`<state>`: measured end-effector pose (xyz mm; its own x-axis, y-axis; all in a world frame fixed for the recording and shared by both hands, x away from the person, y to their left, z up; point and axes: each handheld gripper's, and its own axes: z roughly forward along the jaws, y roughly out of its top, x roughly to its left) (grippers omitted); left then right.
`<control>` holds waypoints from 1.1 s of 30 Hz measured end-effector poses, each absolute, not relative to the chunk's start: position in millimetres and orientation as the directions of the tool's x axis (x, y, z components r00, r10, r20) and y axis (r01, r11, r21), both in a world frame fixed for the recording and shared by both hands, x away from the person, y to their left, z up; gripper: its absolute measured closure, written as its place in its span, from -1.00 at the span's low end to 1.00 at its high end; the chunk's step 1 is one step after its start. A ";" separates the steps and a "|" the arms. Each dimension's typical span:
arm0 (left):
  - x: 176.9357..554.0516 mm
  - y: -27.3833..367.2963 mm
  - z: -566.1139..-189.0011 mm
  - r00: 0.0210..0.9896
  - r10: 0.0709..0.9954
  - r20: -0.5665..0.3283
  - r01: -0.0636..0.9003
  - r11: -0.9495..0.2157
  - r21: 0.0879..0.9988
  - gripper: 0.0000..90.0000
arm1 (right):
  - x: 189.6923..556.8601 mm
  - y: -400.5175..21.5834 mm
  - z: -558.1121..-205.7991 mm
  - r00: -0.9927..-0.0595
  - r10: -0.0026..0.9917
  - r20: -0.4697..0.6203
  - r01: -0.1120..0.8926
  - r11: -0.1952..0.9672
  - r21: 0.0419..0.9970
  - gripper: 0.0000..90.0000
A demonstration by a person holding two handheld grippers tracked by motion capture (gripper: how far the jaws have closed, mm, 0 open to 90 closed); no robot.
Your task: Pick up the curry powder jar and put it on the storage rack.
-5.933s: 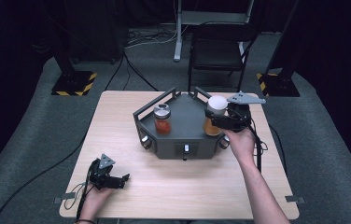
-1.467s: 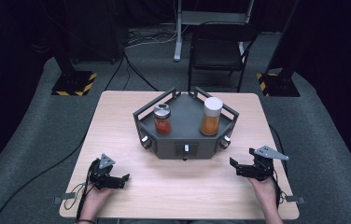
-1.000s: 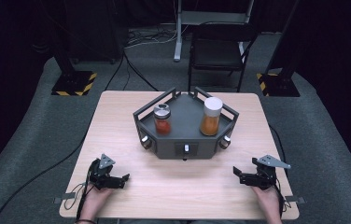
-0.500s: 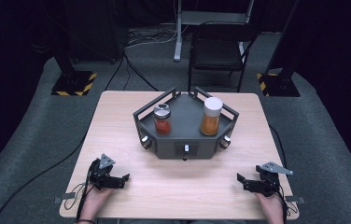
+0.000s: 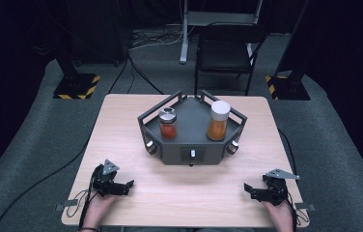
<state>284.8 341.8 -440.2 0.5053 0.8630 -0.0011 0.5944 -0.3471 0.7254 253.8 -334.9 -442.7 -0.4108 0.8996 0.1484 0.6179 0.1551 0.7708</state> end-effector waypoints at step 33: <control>284.6 341.7 -440.0 0.506 0.862 0.001 0.594 -0.349 0.725 -1.00 | 256.2 -309.6 -435.1 -0.455 0.891 -0.015 0.604 0.321 0.730 -1.00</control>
